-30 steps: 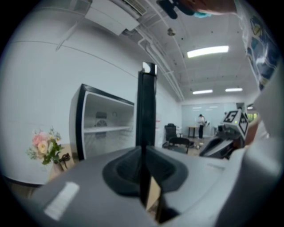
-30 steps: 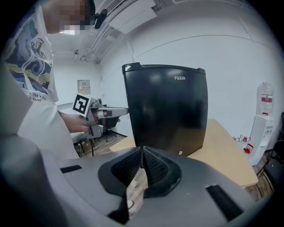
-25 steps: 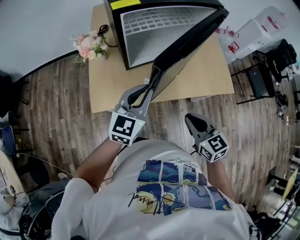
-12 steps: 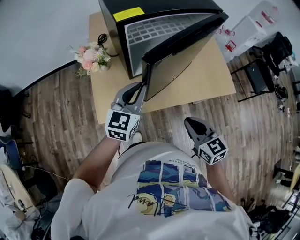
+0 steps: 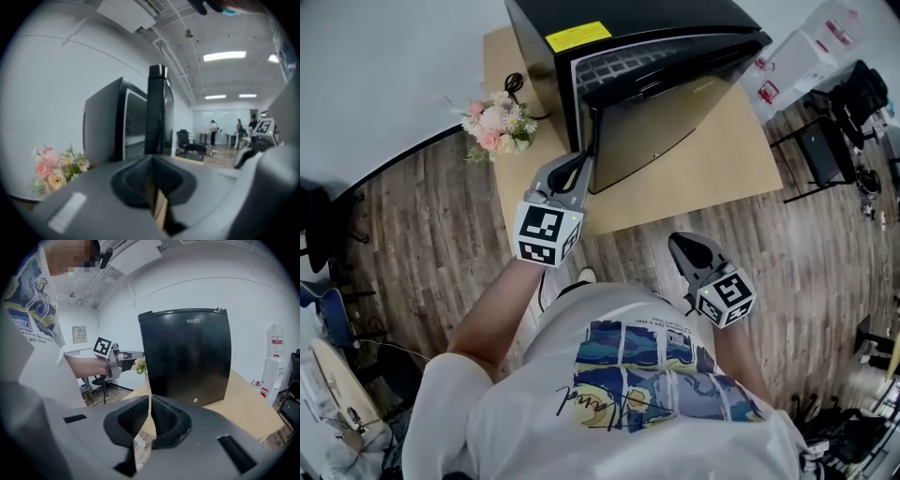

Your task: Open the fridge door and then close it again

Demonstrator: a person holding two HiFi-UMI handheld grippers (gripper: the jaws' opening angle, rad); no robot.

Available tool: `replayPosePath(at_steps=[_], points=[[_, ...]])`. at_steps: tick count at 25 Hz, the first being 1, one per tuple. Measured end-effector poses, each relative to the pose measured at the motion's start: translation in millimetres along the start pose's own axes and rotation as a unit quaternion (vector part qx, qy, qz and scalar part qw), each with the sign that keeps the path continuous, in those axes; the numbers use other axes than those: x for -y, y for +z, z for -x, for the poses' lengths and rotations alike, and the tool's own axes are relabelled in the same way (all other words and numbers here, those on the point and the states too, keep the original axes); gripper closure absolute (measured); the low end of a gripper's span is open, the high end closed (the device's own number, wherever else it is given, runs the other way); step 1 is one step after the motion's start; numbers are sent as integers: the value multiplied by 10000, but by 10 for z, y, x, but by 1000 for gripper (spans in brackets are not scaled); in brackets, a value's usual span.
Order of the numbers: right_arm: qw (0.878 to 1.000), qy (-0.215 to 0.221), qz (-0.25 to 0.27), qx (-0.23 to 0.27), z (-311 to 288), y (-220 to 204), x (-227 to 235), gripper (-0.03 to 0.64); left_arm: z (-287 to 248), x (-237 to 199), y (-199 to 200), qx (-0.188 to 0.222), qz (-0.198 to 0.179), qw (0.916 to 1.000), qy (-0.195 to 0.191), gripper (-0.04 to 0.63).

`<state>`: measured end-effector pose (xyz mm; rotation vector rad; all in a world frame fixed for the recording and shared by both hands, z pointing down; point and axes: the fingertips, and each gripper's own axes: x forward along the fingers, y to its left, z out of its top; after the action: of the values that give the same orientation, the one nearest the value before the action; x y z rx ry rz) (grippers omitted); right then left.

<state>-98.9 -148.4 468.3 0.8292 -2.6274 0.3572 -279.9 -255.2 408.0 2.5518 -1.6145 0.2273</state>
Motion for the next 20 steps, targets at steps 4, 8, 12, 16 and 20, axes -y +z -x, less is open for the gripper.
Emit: replayPosePath(at_steps=[4, 8, 12, 16, 20], points=[[10000, -44, -13, 21, -67, 30, -16, 594, -41, -129, -5, -40, 6, 10000, 31, 588], [9999, -113, -28, 39, -116, 51, 4, 594, -102, -249, 22, -44, -15, 10000, 83, 589], [9999, -147, -71, 19, -134, 29, 0, 594, -155, -354, 30, -70, -19, 9999, 154, 589], [9998, -196, -104, 8, -141, 17, 23, 594, -202, -441, 47, -76, -30, 9997, 231, 589], [9996, -250, -120, 27, -129, 35, 52, 594, -231, -495, 73, -58, -26, 9996, 290, 589]])
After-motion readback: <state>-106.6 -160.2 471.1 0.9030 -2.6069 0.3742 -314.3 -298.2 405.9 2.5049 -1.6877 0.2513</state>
